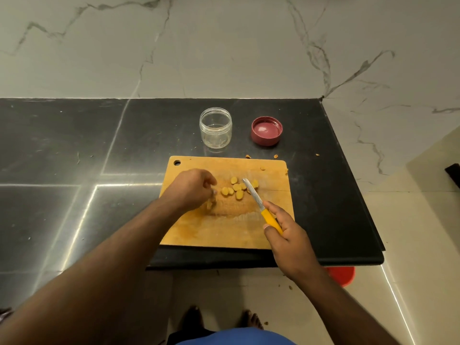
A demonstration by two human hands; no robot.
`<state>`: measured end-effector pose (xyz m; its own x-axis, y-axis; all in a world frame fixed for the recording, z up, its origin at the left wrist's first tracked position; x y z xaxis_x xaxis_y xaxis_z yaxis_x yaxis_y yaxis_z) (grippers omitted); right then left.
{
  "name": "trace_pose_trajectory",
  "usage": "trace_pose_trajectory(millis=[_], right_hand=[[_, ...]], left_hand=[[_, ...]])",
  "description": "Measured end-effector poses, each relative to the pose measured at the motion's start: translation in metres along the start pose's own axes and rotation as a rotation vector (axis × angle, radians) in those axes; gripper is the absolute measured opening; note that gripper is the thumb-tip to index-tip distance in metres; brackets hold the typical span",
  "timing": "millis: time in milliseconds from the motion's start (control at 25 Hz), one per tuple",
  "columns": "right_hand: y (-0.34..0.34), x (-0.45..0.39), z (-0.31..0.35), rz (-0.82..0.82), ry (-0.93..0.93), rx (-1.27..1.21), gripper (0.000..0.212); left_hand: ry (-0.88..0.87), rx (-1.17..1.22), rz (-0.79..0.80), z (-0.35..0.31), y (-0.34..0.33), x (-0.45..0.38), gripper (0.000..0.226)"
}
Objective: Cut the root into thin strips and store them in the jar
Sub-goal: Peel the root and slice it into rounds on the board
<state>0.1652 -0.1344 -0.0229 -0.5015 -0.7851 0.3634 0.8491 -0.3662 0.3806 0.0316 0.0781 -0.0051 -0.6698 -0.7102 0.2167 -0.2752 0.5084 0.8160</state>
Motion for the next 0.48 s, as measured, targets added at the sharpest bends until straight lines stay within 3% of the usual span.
trace_pose_trajectory(millis=[120, 360, 480], right_hand=[[-0.010, 0.003, 0.004, 0.008, 0.027, 0.027, 0.050], [-0.024, 0.011, 0.010, 0.040, 0.038, 0.071, 0.051], [-0.026, 0.014, 0.010, 0.037, 0.033, 0.069, 0.051]], left_hand=[[0.032, 0.053, 0.016, 0.009, -0.017, 0.021, 0.033], [0.028, 0.156, -0.128, 0.015, -0.028, 0.036, 0.028], [0.059, 0.351, -0.194, 0.020, -0.025, 0.041, 0.024]])
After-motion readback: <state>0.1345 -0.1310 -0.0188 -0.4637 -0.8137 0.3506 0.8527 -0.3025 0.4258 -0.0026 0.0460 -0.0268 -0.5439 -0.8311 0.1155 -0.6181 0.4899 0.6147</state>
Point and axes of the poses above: each hand's wrist, its own x-axis away from the middle knuckle, its own y-axis out of the back of the hand, z = x × y, the point moved 4 cm from there along -x, towards the middle knuckle, and after that the axes turned 10 degrees about -y, right-handed, at the moved point
